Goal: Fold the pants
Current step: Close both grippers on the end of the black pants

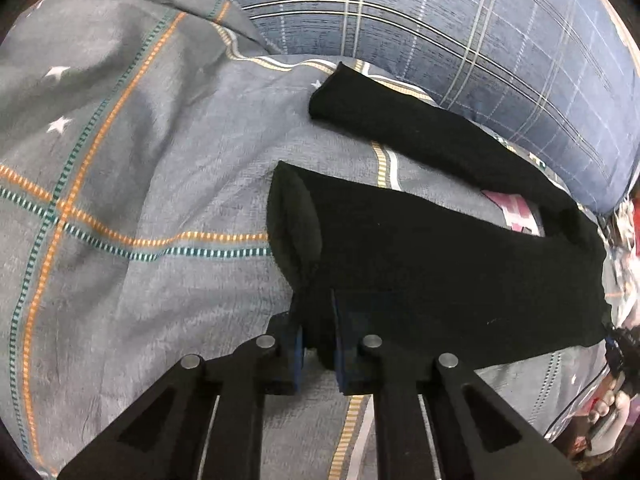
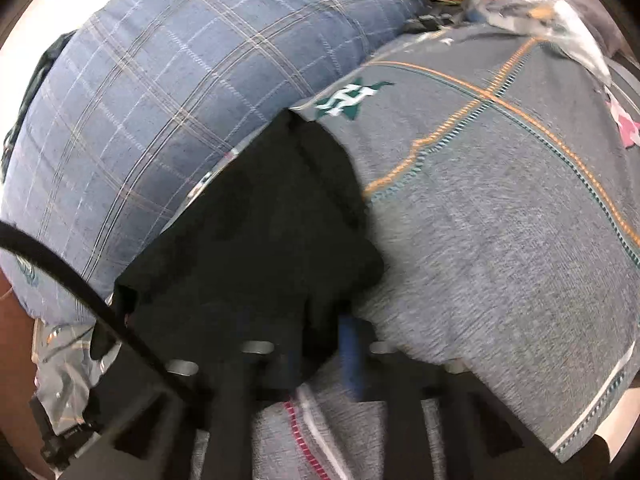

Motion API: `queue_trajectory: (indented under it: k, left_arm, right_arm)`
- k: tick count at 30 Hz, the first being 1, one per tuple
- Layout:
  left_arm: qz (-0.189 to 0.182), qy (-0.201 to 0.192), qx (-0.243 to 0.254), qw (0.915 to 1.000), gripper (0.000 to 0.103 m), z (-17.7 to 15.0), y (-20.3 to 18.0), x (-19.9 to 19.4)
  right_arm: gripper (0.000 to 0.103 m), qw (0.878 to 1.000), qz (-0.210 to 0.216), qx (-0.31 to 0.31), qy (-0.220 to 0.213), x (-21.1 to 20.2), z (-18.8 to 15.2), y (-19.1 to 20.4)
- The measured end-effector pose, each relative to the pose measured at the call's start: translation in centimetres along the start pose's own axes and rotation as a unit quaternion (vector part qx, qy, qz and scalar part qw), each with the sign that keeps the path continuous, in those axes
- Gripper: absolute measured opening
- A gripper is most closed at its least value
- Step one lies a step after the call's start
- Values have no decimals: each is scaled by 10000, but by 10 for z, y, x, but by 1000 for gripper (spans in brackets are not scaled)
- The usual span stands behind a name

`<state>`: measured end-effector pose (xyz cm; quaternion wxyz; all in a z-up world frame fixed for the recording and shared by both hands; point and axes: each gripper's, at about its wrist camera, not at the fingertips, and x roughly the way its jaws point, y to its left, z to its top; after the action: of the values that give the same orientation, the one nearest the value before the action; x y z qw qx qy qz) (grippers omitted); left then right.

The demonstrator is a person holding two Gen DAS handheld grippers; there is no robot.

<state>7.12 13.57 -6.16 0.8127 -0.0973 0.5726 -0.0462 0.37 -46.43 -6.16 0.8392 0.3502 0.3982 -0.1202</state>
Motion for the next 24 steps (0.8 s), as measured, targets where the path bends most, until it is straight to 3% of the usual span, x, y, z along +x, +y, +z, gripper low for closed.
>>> queue_trajectory:
  k: [3,7,10,12,14,16,20,24]
  left_arm:
    - [54,33,-44,10000,11,-3,-1,-5]
    - [214,225,-270,9992,19,-5,4,-7]
    - [57,92,-180,9998,20,-4,5,-25]
    - [-11,-125,-56,9999,27,2,4,-40]
    - [-109,-309,-29,9995,45,15,2,-50]
    - [-129,-390,-38,9991,49,31,-6,-49]
    - [-201,-406,94,9989,51,72,-28,-31]
    - [-361,-201,164,9990,52,118,-38,2]
  right_arm:
    - [10,9999,27,107,-115,-13,3,-10]
    - [9,9988,-391,-34,-292,-33,3,-25]
    - [12,9964,-731,-259,-337,-45,9,-31]
    - [20,9954,-699,-497,-435,-57,16,-28]
    - [48,9936,-587,-813,-522,-62,27,-16]
    - [63,9905,-419,-1181,-569,-60,44,6]
    - [66,9823,19,-1862,-221,-30,74,60]
    - [71,9655,90,-2580,339,18,94,103]
